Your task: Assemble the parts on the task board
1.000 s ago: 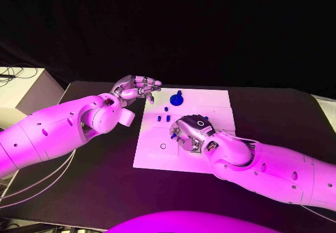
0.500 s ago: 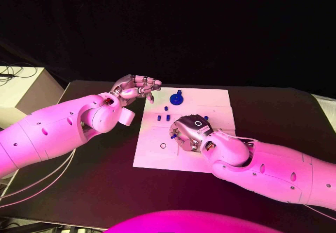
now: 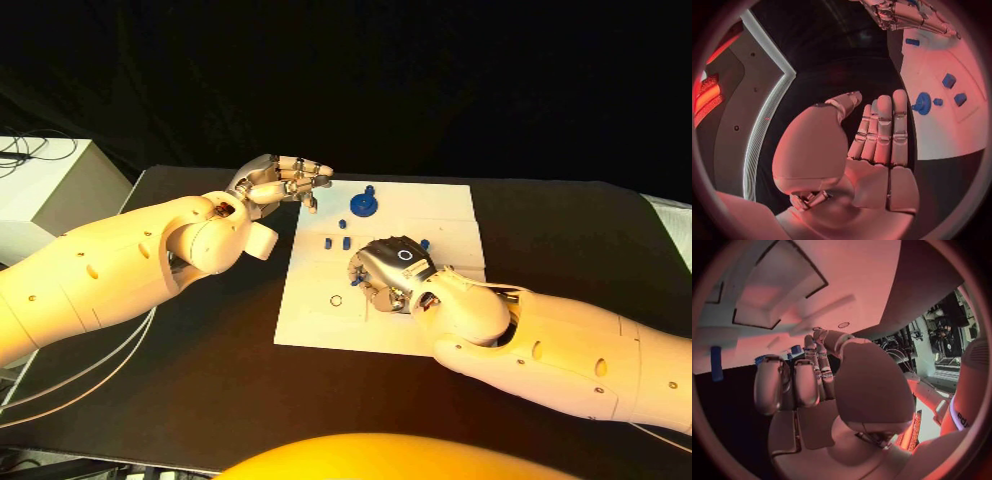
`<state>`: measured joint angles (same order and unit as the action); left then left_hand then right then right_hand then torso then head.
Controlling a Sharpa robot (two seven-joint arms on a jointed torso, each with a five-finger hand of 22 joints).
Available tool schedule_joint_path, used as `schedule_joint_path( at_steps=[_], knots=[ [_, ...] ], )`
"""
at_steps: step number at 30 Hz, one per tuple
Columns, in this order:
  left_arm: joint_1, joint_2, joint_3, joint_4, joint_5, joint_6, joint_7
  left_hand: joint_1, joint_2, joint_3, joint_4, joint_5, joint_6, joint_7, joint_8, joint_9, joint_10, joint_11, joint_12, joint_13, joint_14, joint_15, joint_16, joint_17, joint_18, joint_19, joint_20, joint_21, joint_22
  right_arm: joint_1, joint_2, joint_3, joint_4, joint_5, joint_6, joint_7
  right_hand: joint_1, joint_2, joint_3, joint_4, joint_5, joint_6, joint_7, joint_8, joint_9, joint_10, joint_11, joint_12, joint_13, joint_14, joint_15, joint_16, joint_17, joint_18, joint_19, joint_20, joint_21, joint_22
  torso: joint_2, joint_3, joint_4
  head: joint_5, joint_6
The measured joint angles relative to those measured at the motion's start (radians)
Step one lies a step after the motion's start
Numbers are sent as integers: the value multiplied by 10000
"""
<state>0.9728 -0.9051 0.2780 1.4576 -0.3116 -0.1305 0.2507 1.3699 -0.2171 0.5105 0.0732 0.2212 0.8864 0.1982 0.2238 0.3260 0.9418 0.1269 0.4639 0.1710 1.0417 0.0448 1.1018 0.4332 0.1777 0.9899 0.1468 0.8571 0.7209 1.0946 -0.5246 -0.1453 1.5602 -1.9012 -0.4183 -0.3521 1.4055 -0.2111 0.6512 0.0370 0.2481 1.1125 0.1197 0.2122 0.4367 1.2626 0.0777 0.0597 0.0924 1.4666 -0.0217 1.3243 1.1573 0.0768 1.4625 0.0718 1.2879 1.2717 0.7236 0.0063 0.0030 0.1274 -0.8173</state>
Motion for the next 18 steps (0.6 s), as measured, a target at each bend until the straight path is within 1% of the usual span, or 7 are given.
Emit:
schedule_joint_path(
  at_steps=[11,13,18],
  knots=[
    [-3,14,0,-27,1,7,-11,0,0,0,0,0,0,0,0,0,0,0,0,1,0,0,0,1,0,0,0,0,0,-13,-50,-15,58,-179,-78,-205,-28,-29,-1,0,-6,-4,-4,-1,-14,0,0,38,-5,0,0,43,16,0,0,0,0,-1,3,6,-2,4,3],
    [-4,14,0,-29,1,8,-14,0,0,0,0,0,-35,-35,0,0,-38,38,0,-6,0,0,0,1,0,0,0,0,0,-17,-64,-16,87,-196,-103,-226,-40,-40,-1,0,-7,-16,-16,-1,-7,0,0,38,-5,0,0,43,16,0,0,0,0,8,3,6,-2,8,3],
    [-7,14,0,-32,2,12,-23,0,0,0,0,0,-35,-35,0,0,-37,38,0,-9,0,0,0,1,1,0,0,0,0,-18,-92,-16,138,-238,-140,-271,-40,-40,-8,-6,-9,-17,-17,-2,4,0,0,38,-7,0,0,43,16,0,0,0,0,18,-1,6,-5,12,-13]
  ],
)
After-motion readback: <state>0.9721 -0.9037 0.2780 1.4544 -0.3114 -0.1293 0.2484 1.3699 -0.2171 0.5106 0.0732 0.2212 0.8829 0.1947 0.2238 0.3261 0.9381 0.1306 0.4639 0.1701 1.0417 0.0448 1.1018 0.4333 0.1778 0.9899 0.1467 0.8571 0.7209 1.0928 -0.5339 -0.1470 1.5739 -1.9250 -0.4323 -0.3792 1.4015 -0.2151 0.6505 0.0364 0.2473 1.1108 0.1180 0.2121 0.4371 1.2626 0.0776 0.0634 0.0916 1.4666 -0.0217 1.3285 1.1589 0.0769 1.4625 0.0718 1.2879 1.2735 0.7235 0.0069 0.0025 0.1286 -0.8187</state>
